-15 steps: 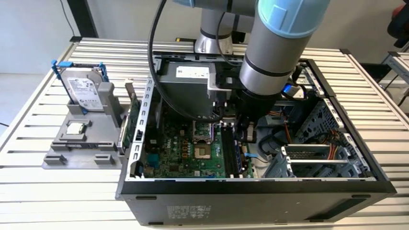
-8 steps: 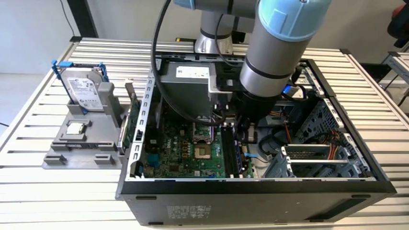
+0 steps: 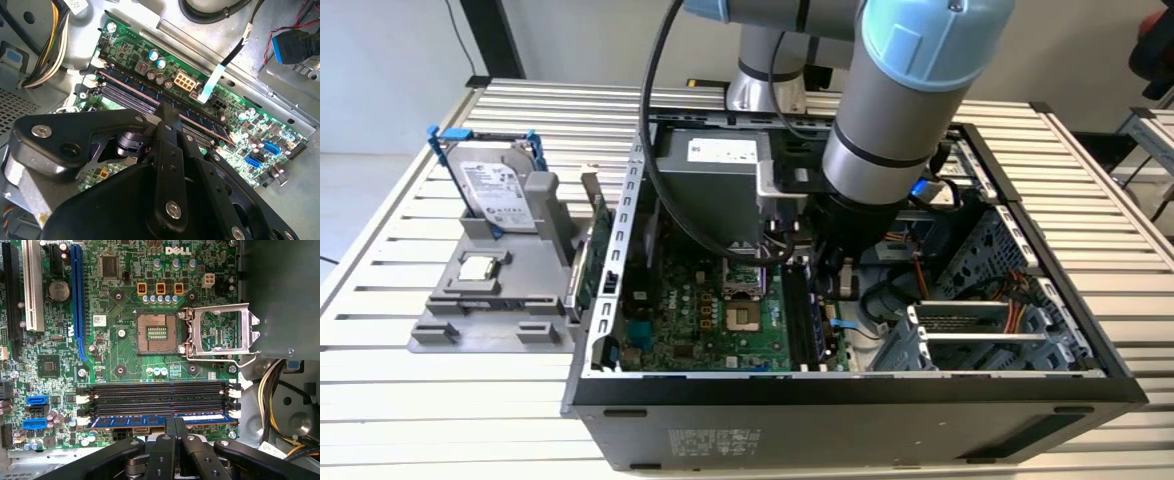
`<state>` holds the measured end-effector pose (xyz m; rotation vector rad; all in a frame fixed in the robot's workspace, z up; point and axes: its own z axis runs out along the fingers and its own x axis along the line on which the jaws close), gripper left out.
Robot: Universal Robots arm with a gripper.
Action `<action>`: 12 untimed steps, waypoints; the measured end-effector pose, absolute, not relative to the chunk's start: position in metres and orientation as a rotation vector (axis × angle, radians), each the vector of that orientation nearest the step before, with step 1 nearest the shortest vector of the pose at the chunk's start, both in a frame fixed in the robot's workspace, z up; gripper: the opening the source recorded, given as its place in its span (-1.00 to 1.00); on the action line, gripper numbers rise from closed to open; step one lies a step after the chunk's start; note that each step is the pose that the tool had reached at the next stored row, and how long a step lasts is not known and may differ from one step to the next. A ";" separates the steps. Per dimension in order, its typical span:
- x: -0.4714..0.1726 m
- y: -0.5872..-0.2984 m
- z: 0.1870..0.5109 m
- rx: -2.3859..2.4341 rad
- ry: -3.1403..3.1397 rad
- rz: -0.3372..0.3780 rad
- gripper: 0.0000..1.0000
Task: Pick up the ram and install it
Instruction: 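Press down the ram until it locks into place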
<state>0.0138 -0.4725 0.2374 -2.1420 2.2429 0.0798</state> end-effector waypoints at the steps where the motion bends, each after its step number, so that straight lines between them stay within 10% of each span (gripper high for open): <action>1: 0.014 -0.473 0.237 -2.142 2.243 0.080 -1.00; 12: 0.017 -0.473 0.225 -2.142 2.243 0.080 -1.00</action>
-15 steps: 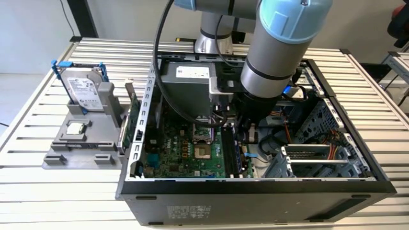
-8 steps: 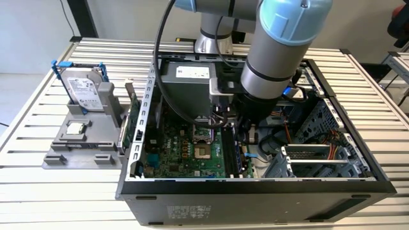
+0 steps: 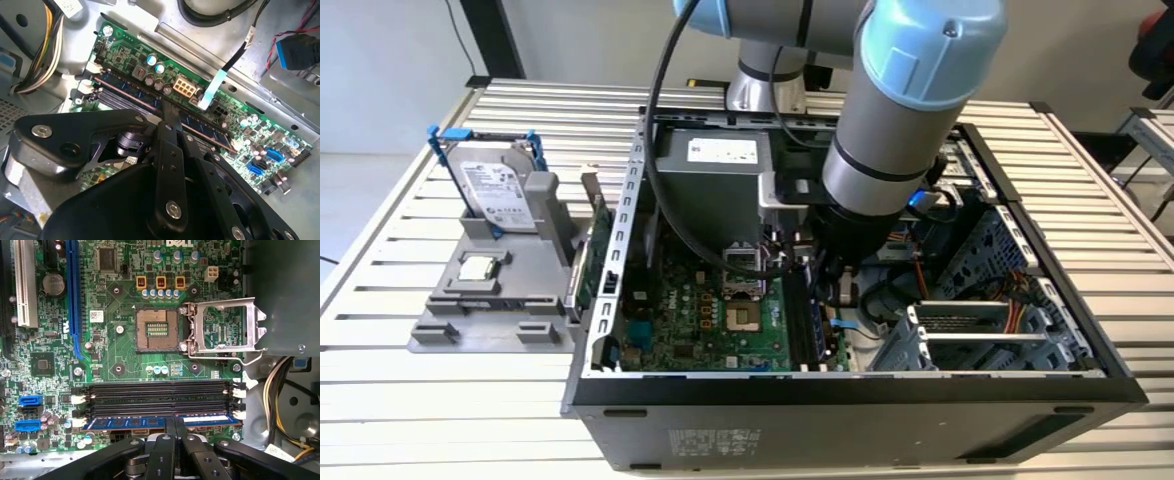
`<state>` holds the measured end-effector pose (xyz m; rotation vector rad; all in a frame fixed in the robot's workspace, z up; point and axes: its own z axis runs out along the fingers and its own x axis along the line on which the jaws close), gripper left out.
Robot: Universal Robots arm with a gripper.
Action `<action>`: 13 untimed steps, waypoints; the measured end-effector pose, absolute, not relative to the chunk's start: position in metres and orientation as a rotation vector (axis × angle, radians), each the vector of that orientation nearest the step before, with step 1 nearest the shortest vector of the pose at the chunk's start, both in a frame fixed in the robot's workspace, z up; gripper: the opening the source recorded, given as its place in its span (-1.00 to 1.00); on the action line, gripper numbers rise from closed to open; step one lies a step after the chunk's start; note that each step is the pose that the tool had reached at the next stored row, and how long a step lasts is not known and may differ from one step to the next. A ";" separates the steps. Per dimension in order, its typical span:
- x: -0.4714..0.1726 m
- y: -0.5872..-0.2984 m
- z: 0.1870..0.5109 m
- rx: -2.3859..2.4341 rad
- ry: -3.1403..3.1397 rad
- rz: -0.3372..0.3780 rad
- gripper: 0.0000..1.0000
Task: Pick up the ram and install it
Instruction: 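Press down the ram until it locks into place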
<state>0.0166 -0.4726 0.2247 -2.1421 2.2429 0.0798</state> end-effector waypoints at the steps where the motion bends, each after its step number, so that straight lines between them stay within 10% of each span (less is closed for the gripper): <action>1: 0.017 -0.473 0.223 -2.143 2.243 0.079 -1.00; 13: 0.018 -0.472 0.242 -2.142 2.243 0.080 -1.00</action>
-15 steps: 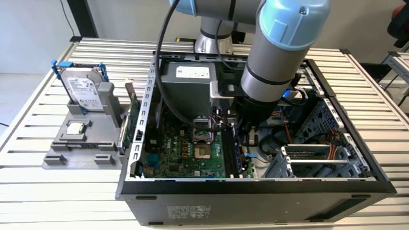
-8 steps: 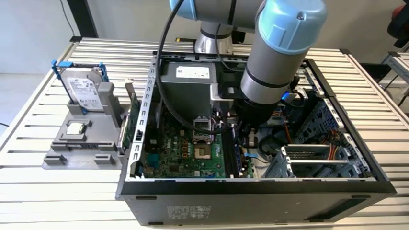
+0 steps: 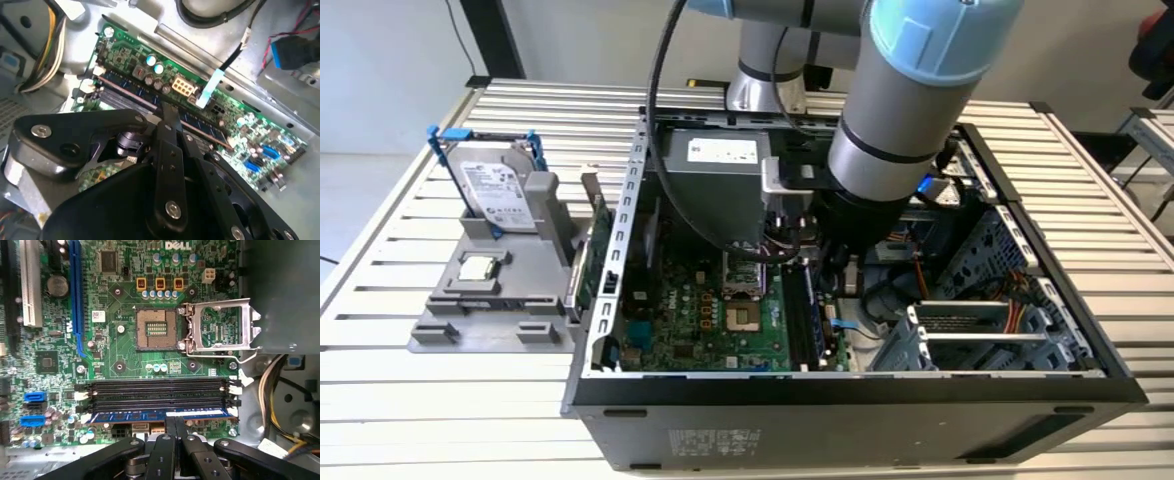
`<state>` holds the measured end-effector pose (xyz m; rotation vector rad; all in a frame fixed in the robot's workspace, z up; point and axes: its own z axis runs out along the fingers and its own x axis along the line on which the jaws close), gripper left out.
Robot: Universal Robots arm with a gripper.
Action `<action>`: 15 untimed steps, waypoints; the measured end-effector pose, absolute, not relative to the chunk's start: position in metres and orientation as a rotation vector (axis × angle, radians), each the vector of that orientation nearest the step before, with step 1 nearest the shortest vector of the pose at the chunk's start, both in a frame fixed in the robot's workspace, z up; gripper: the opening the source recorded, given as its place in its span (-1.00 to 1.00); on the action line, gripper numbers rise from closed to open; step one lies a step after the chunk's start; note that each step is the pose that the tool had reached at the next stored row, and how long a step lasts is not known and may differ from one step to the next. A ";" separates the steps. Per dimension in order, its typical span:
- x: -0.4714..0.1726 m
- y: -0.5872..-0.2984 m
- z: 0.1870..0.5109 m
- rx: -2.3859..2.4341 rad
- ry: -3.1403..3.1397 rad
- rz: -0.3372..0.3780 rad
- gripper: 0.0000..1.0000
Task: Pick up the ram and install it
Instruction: 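Press down the ram until it locks into place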
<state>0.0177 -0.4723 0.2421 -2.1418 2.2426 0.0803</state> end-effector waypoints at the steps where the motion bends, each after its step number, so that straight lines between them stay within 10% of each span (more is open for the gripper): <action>1: 0.018 -0.472 0.247 -2.142 2.243 0.080 -1.00; 15: 0.018 -0.472 0.310 -2.142 2.243 0.080 -1.00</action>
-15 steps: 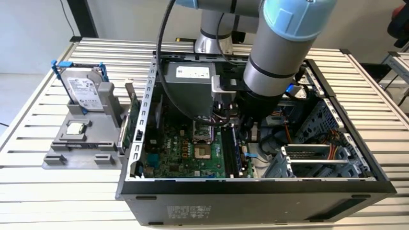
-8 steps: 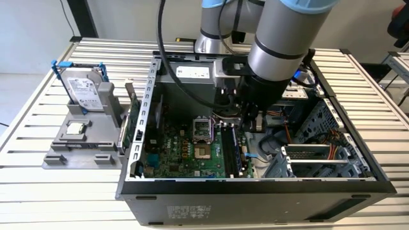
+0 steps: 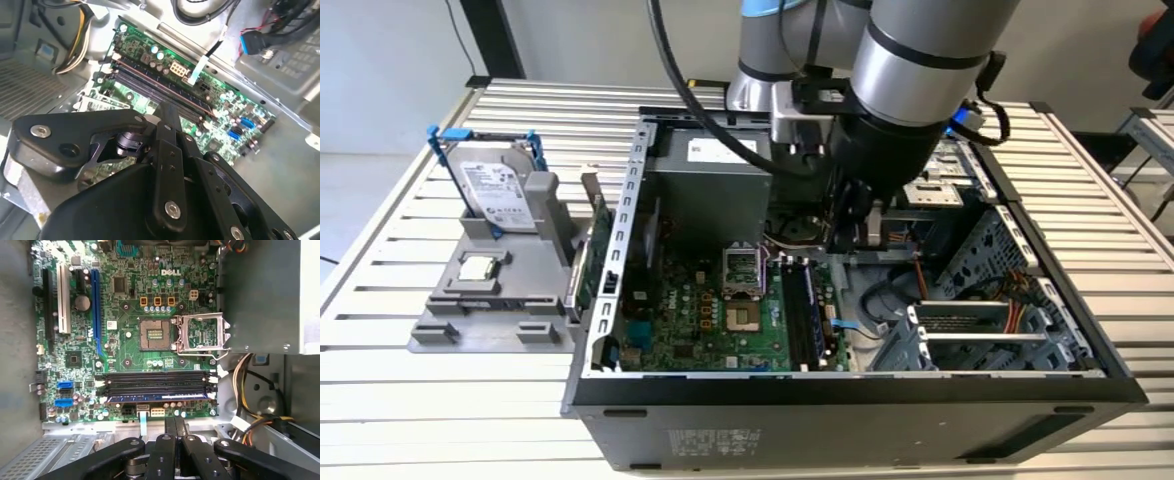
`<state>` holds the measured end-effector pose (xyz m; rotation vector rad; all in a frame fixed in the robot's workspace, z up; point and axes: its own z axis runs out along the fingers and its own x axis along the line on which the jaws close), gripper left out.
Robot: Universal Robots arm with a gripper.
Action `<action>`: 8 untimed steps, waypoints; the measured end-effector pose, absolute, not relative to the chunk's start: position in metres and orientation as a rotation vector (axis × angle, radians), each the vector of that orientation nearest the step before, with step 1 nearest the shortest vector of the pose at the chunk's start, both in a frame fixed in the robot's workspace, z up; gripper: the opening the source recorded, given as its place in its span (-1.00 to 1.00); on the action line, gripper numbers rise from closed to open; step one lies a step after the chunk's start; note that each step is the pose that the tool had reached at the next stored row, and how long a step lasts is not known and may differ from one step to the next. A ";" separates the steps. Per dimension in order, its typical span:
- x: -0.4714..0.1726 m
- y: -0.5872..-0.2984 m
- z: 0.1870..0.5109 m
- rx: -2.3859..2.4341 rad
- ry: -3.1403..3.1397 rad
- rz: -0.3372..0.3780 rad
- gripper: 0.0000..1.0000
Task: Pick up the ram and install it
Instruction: 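Press down the ram until it locks into place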
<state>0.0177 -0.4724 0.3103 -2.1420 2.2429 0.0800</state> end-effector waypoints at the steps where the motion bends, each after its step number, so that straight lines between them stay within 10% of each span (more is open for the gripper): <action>1: 0.018 -0.472 0.315 -2.142 2.243 0.080 -1.00; 8: 0.018 -0.472 0.321 -2.139 2.245 0.080 -1.00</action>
